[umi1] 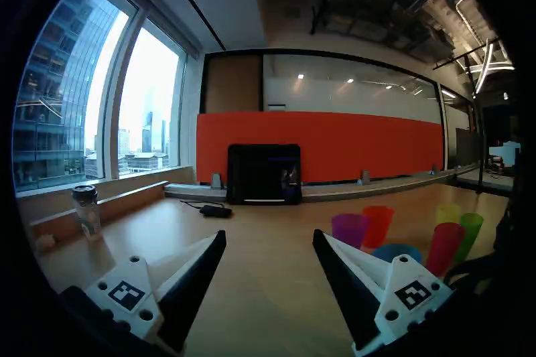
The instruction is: Pour water
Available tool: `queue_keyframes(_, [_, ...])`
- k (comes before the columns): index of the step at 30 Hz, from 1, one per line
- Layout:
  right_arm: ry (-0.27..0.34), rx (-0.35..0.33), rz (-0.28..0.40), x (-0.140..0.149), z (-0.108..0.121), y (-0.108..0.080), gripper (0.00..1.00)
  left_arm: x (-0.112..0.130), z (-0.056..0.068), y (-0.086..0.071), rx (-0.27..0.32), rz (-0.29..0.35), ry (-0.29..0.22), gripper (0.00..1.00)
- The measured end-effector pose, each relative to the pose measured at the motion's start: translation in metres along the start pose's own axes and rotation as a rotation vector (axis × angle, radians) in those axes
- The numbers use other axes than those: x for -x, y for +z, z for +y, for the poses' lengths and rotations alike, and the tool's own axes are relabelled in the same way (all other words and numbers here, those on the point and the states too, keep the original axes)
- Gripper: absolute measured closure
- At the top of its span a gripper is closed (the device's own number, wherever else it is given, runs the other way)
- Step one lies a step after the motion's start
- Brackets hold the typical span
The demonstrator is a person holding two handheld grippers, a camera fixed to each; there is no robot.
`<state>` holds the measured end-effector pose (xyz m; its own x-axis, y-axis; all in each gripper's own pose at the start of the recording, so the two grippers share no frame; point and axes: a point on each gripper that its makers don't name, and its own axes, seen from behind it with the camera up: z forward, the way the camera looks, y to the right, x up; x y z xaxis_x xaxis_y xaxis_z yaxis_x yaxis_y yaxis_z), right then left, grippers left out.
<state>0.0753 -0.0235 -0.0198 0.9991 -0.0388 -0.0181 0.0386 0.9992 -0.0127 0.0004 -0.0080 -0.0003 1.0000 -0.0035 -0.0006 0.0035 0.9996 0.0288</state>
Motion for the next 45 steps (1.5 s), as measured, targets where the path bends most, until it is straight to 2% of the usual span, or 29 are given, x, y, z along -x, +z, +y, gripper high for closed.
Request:
queue_keyframes(21, [-0.015,-0.013,0.015,-0.003,0.001,0.005,0.00,0.000,0.002,0.000,0.007,-0.001,0.004,0.04])
queue_keyframes(34, [-0.014,-0.054,0.033,-0.003,0.006,0.006,0.00,0.000,0.001,0.000,0.007,-0.001,0.003,0.04])
queue_keyframes(45, [0.011,-0.073,0.054,0.006,0.003,0.014,0.00,0.001,0.001,0.000,0.007,-0.001,0.004,0.04])
